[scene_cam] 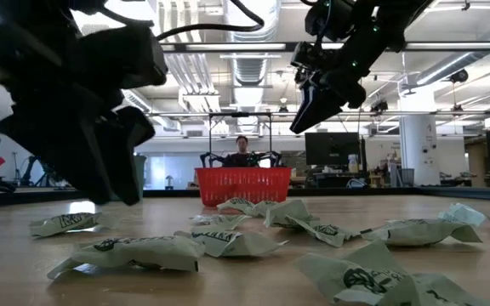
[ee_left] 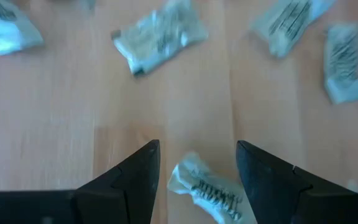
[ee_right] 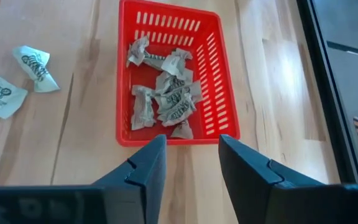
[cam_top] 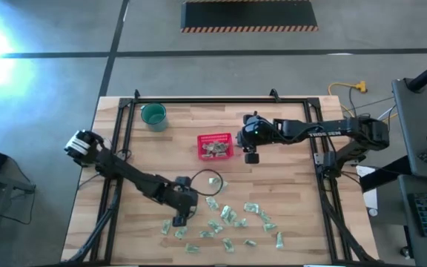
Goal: Pick and place items into bin
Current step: Put the stevia packet into the red bin
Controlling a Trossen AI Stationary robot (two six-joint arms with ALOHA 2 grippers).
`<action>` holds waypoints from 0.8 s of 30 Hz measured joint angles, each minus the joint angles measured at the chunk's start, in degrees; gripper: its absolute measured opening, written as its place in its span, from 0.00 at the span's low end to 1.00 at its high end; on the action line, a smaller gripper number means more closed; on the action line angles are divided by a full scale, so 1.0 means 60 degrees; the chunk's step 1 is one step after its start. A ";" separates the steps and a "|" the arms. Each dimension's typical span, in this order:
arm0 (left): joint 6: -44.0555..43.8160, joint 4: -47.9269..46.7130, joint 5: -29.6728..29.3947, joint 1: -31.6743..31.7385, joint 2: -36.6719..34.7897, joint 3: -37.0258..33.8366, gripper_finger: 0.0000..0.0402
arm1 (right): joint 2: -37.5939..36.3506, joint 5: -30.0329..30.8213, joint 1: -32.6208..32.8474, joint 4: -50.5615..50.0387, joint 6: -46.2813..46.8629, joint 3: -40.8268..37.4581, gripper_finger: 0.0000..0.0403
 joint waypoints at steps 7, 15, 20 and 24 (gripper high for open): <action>-0.0499 -0.1098 0.0029 0.0000 0.0369 0.0595 0.48 | -0.0080 0.0002 0.0044 -0.0251 0.0066 -0.0023 0.33; -0.1084 -0.1446 0.0075 -0.0007 0.0381 0.0626 0.48 | -0.0160 -0.0001 0.0059 -0.0429 0.0184 -0.0031 0.33; -0.1415 -0.1549 0.0310 0.0000 0.0491 0.0616 0.45 | -0.0198 0.0002 0.0059 -0.0485 0.0262 -0.0031 0.33; -0.1430 -0.1611 0.0333 0.0006 0.0532 0.0620 0.37 | -0.0219 0.0002 0.0059 -0.0496 0.0265 -0.0031 0.33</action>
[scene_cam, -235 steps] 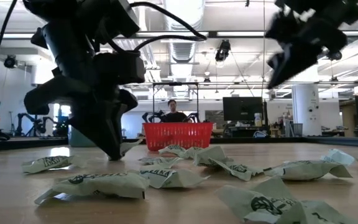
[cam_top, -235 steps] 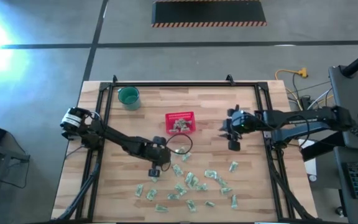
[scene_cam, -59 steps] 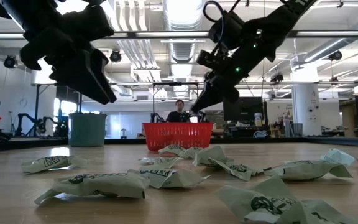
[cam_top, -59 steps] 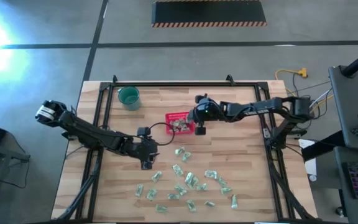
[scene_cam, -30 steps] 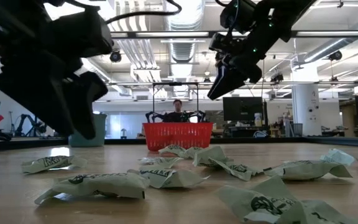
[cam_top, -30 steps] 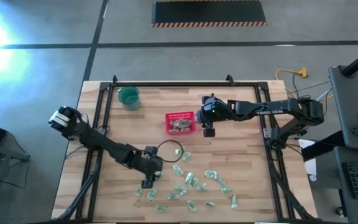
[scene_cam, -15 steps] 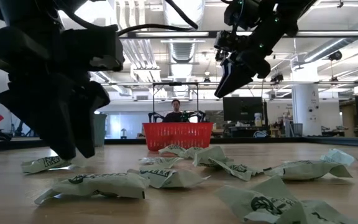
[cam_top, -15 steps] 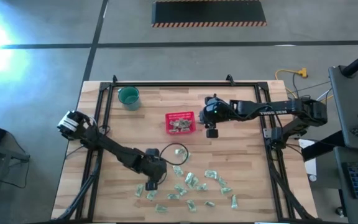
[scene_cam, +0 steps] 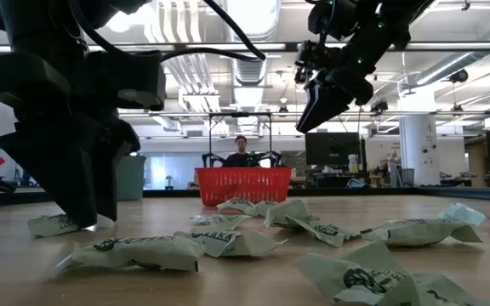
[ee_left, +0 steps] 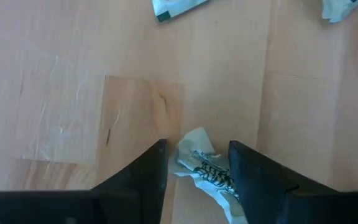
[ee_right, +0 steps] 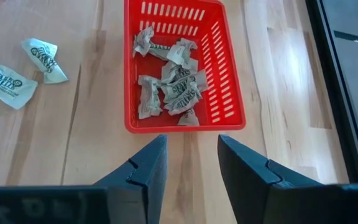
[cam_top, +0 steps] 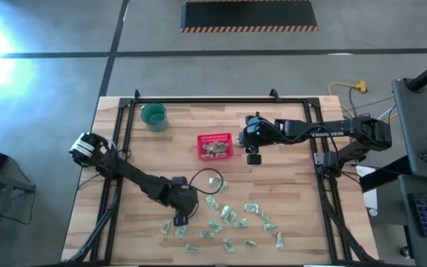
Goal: Pick and place items into bin
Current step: Put the stevia packet into the red bin
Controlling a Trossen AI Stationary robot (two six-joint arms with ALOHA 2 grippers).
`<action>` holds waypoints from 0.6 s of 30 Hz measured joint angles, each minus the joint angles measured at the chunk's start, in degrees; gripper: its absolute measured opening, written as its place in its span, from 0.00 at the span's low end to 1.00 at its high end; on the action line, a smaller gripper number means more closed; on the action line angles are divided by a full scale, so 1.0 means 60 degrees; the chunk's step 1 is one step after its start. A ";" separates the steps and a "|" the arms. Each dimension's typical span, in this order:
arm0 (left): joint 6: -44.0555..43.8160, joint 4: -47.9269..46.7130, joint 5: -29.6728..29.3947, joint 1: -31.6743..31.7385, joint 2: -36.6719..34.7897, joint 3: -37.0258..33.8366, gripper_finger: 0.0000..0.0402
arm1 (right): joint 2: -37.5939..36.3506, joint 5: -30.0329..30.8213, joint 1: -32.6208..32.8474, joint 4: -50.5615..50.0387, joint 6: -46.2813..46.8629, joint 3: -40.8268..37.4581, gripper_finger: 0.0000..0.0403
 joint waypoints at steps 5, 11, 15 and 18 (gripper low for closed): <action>0.0163 -0.0196 0.0052 0.0005 0.0007 0.0046 0.19 | -0.0018 0.0000 0.0000 -0.0004 -0.0004 0.0000 0.32; 0.0716 -0.0246 0.0219 -0.0003 0.0007 0.0058 0.02 | -0.0018 0.0000 0.0002 -0.0193 -0.0003 -0.0009 0.32; 0.1285 -0.0256 0.0080 -0.0013 0.0007 0.0073 0.01 | -0.0018 0.0000 0.0000 -0.0236 0.0086 -0.0007 0.32; 0.1901 -0.0370 -0.0490 -0.0025 -0.0035 0.0122 0.00 | -0.0018 0.0000 0.0007 -0.0346 0.0258 -0.0009 0.32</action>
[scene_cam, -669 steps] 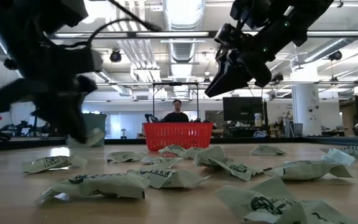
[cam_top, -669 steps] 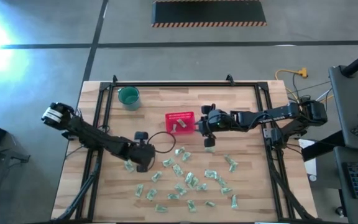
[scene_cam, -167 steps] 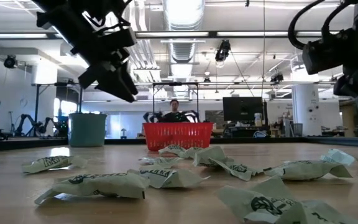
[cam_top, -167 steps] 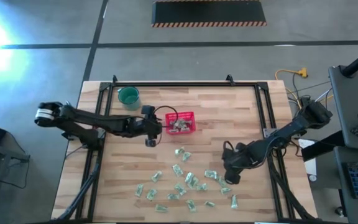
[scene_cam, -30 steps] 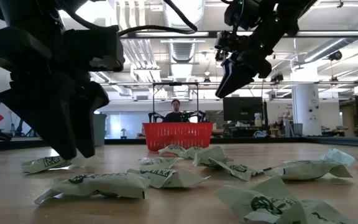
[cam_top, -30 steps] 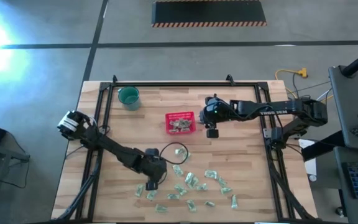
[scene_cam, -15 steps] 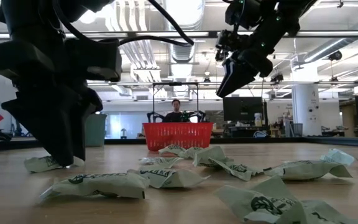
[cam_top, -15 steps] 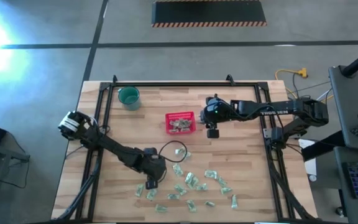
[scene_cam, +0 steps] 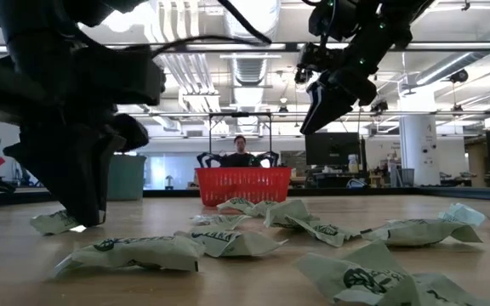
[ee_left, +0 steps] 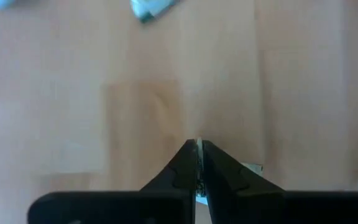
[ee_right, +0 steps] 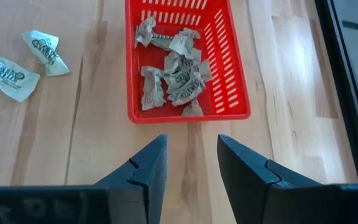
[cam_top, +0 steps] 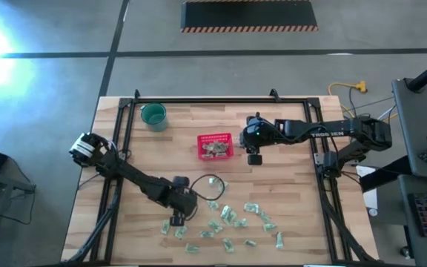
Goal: Pick and place items into bin
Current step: Put the stevia packet into the red bin
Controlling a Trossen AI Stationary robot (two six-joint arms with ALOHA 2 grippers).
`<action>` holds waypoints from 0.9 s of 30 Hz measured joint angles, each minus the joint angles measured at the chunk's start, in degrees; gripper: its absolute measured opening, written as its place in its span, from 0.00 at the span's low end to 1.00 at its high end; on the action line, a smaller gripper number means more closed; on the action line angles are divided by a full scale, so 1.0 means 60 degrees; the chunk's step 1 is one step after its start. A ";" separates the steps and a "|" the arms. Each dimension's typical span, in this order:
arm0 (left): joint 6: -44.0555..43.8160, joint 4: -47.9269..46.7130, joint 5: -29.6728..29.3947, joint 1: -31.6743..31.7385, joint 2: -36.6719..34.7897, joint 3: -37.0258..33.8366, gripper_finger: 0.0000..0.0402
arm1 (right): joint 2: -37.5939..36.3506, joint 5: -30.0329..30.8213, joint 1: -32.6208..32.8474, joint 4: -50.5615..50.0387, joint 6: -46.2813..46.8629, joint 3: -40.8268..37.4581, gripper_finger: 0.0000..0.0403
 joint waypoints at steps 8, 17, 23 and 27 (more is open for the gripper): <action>0.0583 -0.1096 -0.2548 0.0022 -0.0443 0.0259 0.00 | 0.0000 0.0002 0.0244 -0.1128 0.1272 -0.0002 0.32; 0.1679 -0.1097 -0.6214 0.0101 -0.1027 0.0177 0.00 | 0.0000 0.0007 0.1253 -0.1483 0.3166 -0.0275 0.32; 0.2838 -0.0758 -0.8032 0.0660 -0.1072 0.0129 0.00 | 0.0000 0.0007 0.2090 -0.1436 0.4503 -0.0424 0.32; 0.4106 0.0138 -0.8038 0.1391 -0.1068 -0.0008 0.00 | 0.0003 0.0025 0.2644 -0.1192 0.5266 -0.0472 0.32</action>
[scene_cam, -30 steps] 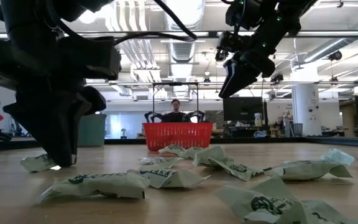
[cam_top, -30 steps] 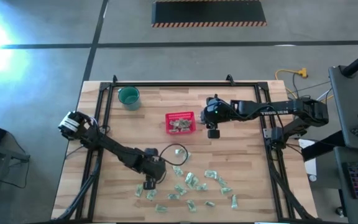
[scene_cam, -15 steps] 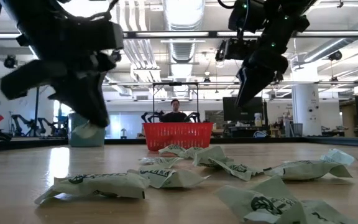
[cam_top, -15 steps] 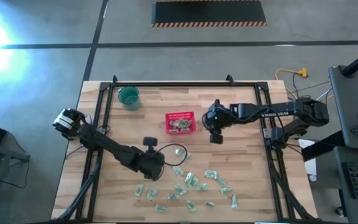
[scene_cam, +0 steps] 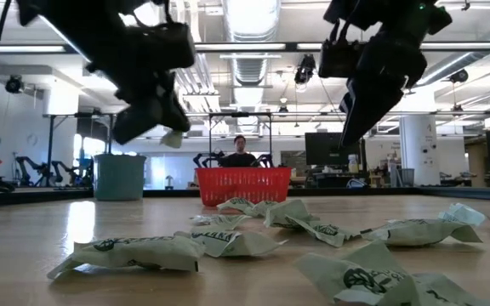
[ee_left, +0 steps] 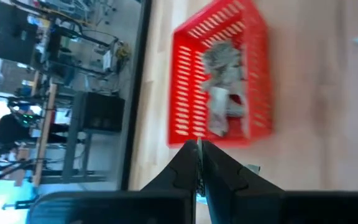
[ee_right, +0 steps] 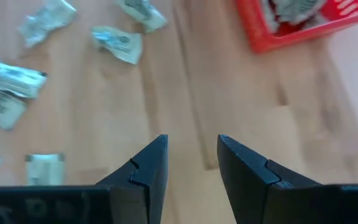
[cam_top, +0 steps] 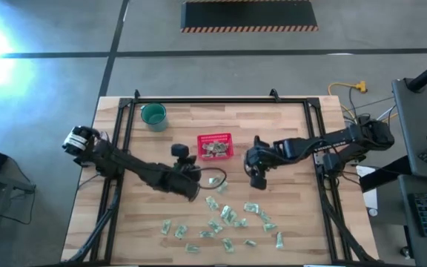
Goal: Pick and place items into bin
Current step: Put the stevia packet into the red bin
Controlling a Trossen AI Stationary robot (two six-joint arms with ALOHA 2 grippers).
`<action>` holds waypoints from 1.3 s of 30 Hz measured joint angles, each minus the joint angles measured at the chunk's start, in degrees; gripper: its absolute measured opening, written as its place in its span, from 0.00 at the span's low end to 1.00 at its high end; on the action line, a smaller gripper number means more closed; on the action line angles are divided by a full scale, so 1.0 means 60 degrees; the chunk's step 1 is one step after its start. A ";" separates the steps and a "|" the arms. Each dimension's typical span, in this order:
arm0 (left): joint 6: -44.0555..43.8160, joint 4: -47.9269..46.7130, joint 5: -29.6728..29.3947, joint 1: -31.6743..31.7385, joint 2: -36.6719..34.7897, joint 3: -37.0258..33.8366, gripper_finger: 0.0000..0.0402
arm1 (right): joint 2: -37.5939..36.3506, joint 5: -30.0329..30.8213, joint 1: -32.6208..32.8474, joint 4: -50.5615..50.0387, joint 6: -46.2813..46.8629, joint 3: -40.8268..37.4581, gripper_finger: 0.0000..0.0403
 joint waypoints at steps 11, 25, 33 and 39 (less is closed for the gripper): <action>0.3957 0.4148 0.2963 0.2262 -0.0099 -0.0609 0.00 | 0.0000 0.0762 0.1496 0.0246 0.1439 -0.0044 0.32; 0.4218 0.4292 0.4859 0.3487 -0.0120 -0.0835 0.00 | 0.0001 0.1009 0.1866 0.0583 0.1649 -0.0044 0.32; 0.4455 0.4603 0.5629 0.3597 -0.0050 -0.0836 0.00 | 0.0001 0.1009 0.1866 0.0613 0.1613 -0.0044 0.32; 0.4479 0.4671 0.5930 0.3680 -0.0047 -0.0842 0.13 | 0.0001 0.1008 0.1866 0.0627 0.1613 -0.0044 0.32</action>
